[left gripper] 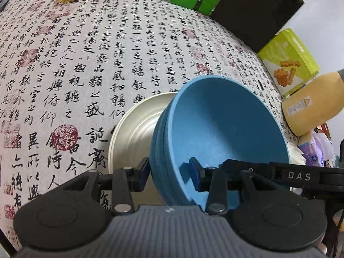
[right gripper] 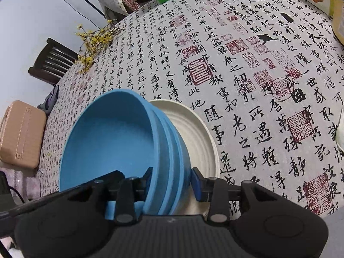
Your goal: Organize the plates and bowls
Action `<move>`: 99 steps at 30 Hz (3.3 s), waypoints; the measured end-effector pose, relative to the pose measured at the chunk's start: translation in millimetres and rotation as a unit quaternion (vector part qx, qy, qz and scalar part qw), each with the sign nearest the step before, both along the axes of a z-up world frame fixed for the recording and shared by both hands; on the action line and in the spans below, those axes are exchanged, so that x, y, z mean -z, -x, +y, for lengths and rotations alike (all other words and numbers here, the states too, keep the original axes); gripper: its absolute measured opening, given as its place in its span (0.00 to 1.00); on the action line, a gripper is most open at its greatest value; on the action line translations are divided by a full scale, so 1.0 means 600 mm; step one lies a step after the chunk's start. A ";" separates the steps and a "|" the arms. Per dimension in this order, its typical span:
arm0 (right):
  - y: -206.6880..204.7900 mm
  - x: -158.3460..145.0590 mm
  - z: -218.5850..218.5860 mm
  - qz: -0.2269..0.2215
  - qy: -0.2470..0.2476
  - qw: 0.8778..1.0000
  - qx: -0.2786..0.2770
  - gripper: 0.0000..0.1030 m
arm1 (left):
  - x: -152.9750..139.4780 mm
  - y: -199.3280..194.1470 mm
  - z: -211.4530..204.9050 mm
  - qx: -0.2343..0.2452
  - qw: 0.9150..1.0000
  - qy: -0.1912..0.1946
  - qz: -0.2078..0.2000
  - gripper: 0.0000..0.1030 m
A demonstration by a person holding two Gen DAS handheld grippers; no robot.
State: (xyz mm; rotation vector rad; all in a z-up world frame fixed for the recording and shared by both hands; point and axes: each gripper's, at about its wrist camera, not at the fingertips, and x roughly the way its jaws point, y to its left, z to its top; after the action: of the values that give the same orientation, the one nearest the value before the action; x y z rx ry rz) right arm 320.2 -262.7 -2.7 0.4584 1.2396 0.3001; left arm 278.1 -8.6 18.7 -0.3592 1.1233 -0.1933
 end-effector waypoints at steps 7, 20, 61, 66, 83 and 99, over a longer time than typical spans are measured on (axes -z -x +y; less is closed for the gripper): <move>0.014 -0.004 0.000 -0.048 0.005 0.999 -0.014 0.53 | -0.007 0.009 0.012 0.027 0.998 0.011 -0.052 0.64; 0.048 -0.021 -0.019 -0.167 0.003 0.986 -0.011 0.78 | -0.036 0.046 0.058 0.041 0.982 0.007 -0.183 1.00; 0.345 -0.017 -0.021 -0.434 -0.007 0.901 0.008 1.00 | -0.026 0.349 0.090 -0.061 0.927 -0.022 -0.369 1.00; 0.392 0.002 -0.013 -0.457 0.004 0.890 0.009 1.00 | -0.005 0.386 0.079 -0.059 0.925 -0.035 -0.373 1.00; 0.517 0.070 -0.002 -0.462 0.058 0.885 0.027 1.00 | 0.084 0.488 0.048 -0.040 0.917 -0.115 -0.380 1.00; 0.548 0.070 0.005 -0.469 0.071 0.880 0.030 1.00 | 0.085 0.521 0.046 -0.028 0.909 -0.116 -0.399 1.00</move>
State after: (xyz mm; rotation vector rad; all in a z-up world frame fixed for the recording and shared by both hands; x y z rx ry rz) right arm -8.4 -260.0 -44.5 0.1683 0.2868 0.3173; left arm -34.3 19.2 -32.6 -0.0730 0.3159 -0.1315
